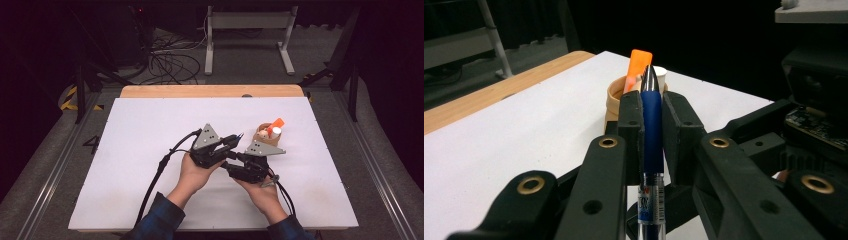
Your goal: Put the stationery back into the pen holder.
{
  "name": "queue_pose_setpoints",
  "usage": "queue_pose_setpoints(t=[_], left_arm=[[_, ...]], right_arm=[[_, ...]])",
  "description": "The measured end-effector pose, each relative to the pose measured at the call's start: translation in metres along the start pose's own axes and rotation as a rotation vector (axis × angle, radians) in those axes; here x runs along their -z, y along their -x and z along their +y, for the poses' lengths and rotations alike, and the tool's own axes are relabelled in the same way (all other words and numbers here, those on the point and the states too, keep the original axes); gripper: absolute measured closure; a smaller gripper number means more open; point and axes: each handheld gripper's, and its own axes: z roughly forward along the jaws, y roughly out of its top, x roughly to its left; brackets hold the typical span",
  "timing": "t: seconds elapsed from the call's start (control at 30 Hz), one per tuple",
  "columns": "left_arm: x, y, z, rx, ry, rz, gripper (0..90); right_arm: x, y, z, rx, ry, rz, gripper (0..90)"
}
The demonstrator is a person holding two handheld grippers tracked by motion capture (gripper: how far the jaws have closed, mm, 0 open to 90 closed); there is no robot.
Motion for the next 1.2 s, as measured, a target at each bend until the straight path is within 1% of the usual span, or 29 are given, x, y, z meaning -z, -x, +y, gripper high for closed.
queue_pose_setpoints(t=[0.1, 0.23, 0.3, 0.33, 0.4, 0.57, 0.63, 0.7, 0.73, 0.8, 0.83, 0.93, 1.03, 1.13, 1.2], left_arm=[[0.001, 0.0, 0.0, 0.0, -0.001, -0.007, 80.1], [0.004, 0.002, 0.0, -0.01, 0.006, -0.008, 80.0], [0.007, 0.003, 0.0, -0.006, 0.009, -0.013, 80.0], [0.008, 0.003, -0.001, -0.01, 0.01, -0.01, 80.0], [0.011, 0.004, -0.001, -0.005, 0.011, -0.011, 80.0], [0.016, 0.006, -0.003, -0.025, 0.006, -0.009, 79.9], [0.018, 0.006, -0.003, -0.032, 0.005, -0.011, 79.9], [0.021, 0.006, -0.004, -0.03, 0.006, -0.012, 80.0], [0.022, 0.006, -0.004, -0.03, 0.005, -0.012, 80.0], [0.023, 0.006, -0.005, -0.033, 0.007, -0.016, 80.0], [0.024, 0.006, -0.005, -0.043, 0.006, -0.018, 79.9], [0.025, 0.006, -0.007, -0.055, 0.004, -0.013, 79.4], [0.026, 0.005, -0.008, -0.06, 0.007, -0.018, 78.8], [0.027, 0.005, -0.007, -0.071, 0.034, -0.027, 74.2], [0.027, 0.004, -0.006, -0.072, 0.033, -0.026, 73.2]], right_arm=[[0.0, 0.001, -0.001, -0.008, -0.004, 0.0, 60.3], [0.001, 0.005, -0.001, -0.008, -0.011, -0.014, 65.7], [0.002, 0.007, -0.002, -0.006, -0.016, -0.02, 68.3], [0.003, 0.008, -0.002, -0.005, -0.016, -0.02, 69.6], [0.003, 0.009, -0.003, -0.006, -0.018, -0.022, 71.9], [0.002, 0.01, -0.004, -0.004, -0.027, -0.029, 75.5], [0.002, 0.011, -0.004, 0.001, -0.037, -0.041, 77.3], [0.003, 0.012, -0.005, 0.001, -0.042, -0.054, 79.3], [0.003, 0.013, -0.005, 0.004, -0.043, -0.059, 79.5], [0.003, 0.012, -0.004, 0.027, -0.052, -0.065, 79.7], [0.003, 0.011, -0.004, 0.034, -0.057, -0.067, 79.9], [0.002, 0.01, -0.004, 0.06, -0.069, -0.076, 80.1], [0.001, 0.01, -0.004, 0.069, -0.076, -0.08, 80.2], [0.002, 0.01, -0.005, 0.063, -0.076, -0.088, 80.1], [0.002, 0.012, -0.005, 0.066, -0.079, -0.09, 80.1]])
